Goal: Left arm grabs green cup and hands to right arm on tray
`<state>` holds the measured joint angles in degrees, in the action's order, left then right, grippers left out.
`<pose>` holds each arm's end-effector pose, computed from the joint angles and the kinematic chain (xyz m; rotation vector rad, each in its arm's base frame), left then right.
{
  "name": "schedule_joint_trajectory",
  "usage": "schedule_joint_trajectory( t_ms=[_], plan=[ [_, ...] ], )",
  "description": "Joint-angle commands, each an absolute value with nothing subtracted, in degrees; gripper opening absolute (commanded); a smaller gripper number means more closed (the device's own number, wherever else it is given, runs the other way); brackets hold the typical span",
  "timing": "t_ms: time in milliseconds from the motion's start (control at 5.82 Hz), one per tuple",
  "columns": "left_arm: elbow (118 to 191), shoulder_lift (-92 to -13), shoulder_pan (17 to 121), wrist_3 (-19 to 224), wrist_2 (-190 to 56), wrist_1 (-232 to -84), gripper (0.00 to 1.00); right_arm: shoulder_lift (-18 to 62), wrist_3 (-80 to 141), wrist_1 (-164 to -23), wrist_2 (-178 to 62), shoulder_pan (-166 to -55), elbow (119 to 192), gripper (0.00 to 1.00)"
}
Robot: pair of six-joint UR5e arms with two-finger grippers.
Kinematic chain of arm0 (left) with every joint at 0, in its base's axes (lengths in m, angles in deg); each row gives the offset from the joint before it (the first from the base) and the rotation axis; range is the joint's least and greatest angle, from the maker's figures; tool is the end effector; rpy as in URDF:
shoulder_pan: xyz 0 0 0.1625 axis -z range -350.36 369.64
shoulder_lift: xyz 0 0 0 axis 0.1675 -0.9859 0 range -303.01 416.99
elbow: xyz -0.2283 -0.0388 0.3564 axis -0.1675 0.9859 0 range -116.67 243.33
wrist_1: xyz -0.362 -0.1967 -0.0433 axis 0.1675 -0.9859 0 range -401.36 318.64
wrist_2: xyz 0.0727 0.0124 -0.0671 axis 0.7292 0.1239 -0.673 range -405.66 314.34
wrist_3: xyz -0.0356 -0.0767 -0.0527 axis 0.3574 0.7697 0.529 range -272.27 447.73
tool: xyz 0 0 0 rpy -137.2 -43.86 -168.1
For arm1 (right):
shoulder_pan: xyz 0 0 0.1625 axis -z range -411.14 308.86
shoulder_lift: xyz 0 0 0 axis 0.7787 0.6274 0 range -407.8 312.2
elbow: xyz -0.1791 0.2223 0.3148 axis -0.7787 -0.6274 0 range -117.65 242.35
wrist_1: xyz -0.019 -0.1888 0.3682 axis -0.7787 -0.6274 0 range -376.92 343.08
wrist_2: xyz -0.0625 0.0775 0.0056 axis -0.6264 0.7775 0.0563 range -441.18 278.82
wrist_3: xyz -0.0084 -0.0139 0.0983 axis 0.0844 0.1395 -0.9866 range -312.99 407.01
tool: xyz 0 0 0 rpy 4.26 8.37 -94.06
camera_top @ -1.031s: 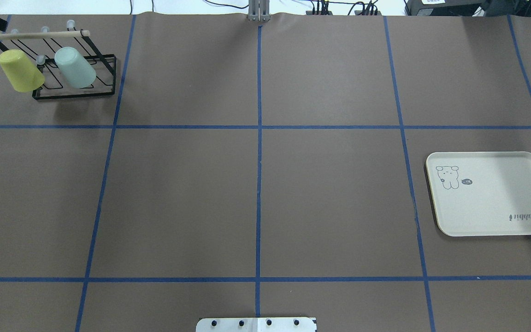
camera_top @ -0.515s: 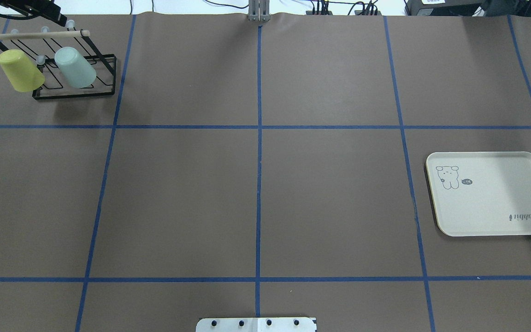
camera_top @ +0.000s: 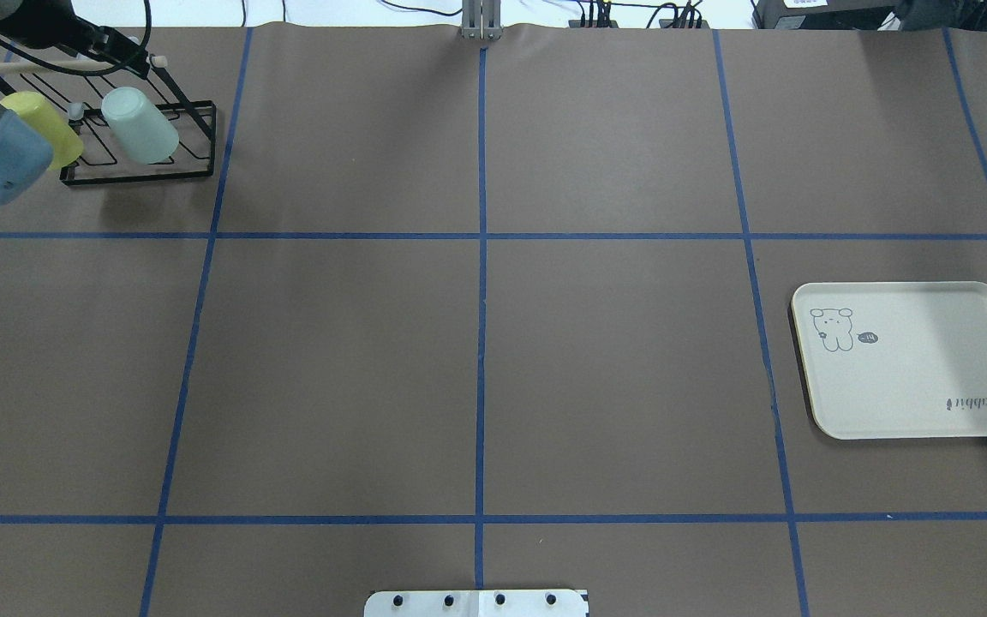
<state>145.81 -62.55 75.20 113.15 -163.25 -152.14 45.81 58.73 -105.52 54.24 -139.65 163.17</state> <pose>0.2130 -0.6790 0.3823 0.4705 0.7245 0.1638 0.0500 -0.4729 0.5916 0.2129 -0.7780 -0.2775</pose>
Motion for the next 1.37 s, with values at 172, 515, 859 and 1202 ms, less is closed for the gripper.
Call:
schedule_joint_trajectory(
  t_ms=[172,515,859,1202],
  plan=[
    [142.97,-62.54,73.02,112.6,-162.73,-152.45,1.0,45.81,58.7,-105.52,54.43,-139.65,162.9,1.0],
    [142.87,-62.19,72.05,112.6,-162.73,-152.63,1.0,45.89,58.7,-105.52,54.43,-139.65,162.81,1.0],
    [142.09,-61.92,71.78,112.6,-162.55,-152.63,1.0,45.9,58.7,-105.52,54.43,-139.65,162.81,1.0],
    [140.59,-62.54,71.78,112.51,-159.57,-152.98,1.0,45.9,58.7,-105.52,54.43,-139.65,162.9,1.0]
  ],
)
